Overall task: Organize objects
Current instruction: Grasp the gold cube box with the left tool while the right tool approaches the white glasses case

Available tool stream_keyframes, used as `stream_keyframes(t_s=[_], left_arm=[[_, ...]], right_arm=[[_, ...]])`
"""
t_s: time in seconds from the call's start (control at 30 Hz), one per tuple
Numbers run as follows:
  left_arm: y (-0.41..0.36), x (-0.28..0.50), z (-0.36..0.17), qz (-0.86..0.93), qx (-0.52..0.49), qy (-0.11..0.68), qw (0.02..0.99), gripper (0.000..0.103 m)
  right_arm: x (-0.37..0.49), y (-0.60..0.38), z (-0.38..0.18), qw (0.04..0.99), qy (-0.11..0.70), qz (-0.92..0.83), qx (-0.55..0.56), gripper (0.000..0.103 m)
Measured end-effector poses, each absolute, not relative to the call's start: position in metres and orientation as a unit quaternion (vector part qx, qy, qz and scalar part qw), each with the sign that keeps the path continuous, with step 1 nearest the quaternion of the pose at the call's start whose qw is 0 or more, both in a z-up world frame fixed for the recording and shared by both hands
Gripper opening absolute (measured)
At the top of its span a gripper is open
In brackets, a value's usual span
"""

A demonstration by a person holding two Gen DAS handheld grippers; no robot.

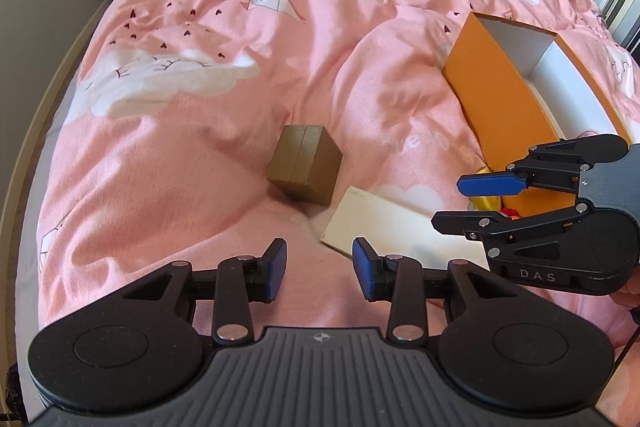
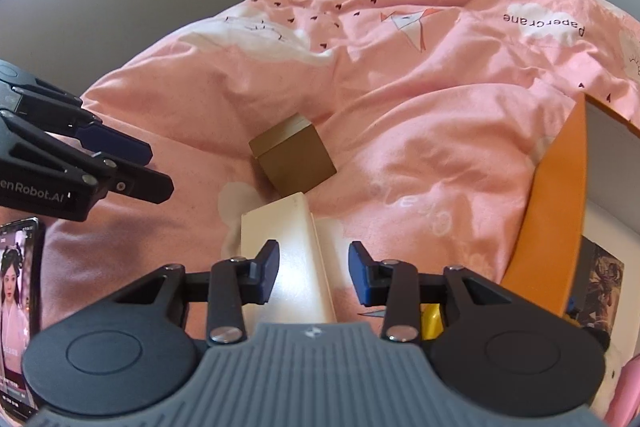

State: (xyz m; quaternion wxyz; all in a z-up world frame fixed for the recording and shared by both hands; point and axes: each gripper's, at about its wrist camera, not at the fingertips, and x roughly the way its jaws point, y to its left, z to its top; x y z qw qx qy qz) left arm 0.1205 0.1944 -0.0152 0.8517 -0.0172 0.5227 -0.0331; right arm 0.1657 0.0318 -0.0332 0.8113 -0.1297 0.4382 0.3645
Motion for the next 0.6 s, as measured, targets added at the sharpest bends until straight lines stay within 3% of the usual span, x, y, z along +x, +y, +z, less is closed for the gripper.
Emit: stream_keyframes(t_s=[0.1,0.3,0.6], left_arm=[[0.201,0.123,-0.021,-0.045,-0.022,0.515,0.856,0.055],[0.202,0.140,-0.031,-0.060,-0.004,0.512,0.857,0.067],[0.205,0.184,-0.059,-0.075,0.013,0.519,0.851,0.073]], right_arm=[[0.170,0.040,-0.040,0.806,0.445,0.366,-0.136,0.040],[0.180,0.055,-0.049,0.800,0.449,0.366,-0.155,0.040],[0.208,0.069,-0.054,0.808,0.441,0.352,-0.173,0.040]])
